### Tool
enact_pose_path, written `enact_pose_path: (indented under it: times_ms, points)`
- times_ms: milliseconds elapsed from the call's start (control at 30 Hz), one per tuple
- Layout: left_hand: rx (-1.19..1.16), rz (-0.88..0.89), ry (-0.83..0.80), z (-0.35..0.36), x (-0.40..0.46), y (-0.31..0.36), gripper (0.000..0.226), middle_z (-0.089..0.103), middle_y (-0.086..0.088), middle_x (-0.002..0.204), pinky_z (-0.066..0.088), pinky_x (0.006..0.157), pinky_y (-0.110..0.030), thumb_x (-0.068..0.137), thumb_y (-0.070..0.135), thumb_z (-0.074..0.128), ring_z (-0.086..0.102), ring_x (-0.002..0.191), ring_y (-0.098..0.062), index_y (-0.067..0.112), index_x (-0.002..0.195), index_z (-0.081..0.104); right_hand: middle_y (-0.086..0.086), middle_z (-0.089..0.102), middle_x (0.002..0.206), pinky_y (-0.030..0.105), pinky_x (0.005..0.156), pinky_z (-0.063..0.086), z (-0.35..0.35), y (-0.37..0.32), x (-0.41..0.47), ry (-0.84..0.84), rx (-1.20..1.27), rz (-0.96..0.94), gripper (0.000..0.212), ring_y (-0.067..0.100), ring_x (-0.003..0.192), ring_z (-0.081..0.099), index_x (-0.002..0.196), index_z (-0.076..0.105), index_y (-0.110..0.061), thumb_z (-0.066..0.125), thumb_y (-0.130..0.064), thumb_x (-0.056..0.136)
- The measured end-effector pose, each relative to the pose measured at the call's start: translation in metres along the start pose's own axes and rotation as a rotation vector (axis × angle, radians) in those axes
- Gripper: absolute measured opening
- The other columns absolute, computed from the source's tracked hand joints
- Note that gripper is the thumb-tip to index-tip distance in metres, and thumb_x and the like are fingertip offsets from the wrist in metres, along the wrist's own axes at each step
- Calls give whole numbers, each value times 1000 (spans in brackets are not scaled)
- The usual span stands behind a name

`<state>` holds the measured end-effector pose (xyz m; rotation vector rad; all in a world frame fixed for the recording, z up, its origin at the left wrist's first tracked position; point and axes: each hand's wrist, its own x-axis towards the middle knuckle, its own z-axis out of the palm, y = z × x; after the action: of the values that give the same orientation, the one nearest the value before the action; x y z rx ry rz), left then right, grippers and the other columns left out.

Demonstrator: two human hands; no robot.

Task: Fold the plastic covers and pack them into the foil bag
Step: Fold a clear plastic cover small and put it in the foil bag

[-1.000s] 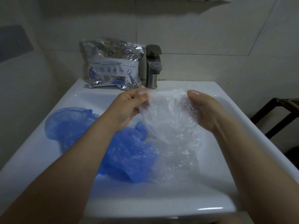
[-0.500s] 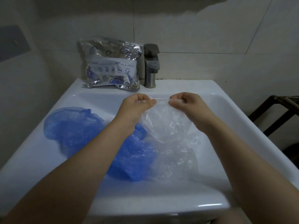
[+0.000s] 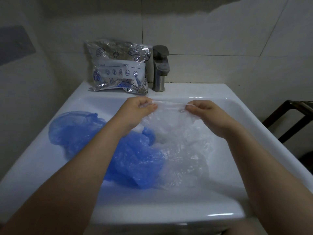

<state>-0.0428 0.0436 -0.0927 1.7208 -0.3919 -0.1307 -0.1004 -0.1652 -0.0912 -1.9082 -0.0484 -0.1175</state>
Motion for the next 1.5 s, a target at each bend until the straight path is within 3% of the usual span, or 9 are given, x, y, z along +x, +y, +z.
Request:
enact_pose_path:
  times_ms: [133,200,333,500,667,833,1100,1300,1500]
  points:
    - [-62,-5,-62,-4,1,0,28,61,-2,93,41,66,-22,91,8,56,48,78,-20,34,99,63,17,67,105,34,90,48,-3,6,0,-57,224,88,26,27,97,63,107,65,-1,46,-15,96]
    - [-59,-6,-68,-3,0,2,32,61,2,101,40,66,-21,93,5,50,50,79,-16,33,102,63,11,68,99,33,88,50,-2,7,1,-49,282,103,22,25,93,63,106,65,-7,47,-10,95]
    - [-54,-49,-60,1,-1,1,37,70,18,75,40,71,-19,91,-4,42,54,82,-9,21,82,69,1,63,72,32,79,54,2,4,3,16,457,121,31,14,67,61,97,64,-16,42,5,92]
    - [-60,-48,-16,10,-4,4,14,64,10,80,42,66,-12,87,11,61,54,71,-2,22,80,67,2,51,56,25,62,52,16,-4,8,203,566,242,30,13,53,47,76,66,-6,41,5,88]
    - [-59,19,-23,10,-3,2,28,61,12,96,44,64,-4,81,2,67,55,74,6,25,96,65,-2,62,76,19,65,47,16,-7,5,133,108,68,5,8,68,57,88,65,-13,63,-9,86]
    - [282,27,-3,5,0,-5,17,60,10,79,39,60,-6,87,11,64,50,69,2,22,99,69,-6,57,65,6,48,34,15,-5,5,184,-301,-42,10,-2,48,48,77,64,-16,64,-13,87]
    - [87,-42,-77,-8,1,-3,8,63,9,72,39,65,-21,87,19,64,53,62,0,25,82,67,-2,64,71,21,68,46,-1,1,3,26,96,59,15,9,66,55,85,69,-13,56,-11,91]
    - [-185,-56,-148,-10,5,-6,32,67,5,85,44,77,-30,93,4,50,58,84,-14,29,97,68,-1,57,67,19,55,47,-7,-1,5,63,400,74,23,9,56,54,90,61,-19,48,1,91]
    - [-146,-94,-87,-1,3,-2,34,69,13,70,44,75,-25,88,3,46,58,74,-8,19,70,69,11,54,74,20,52,40,6,-3,7,115,292,165,35,17,60,46,75,63,-10,36,5,89]
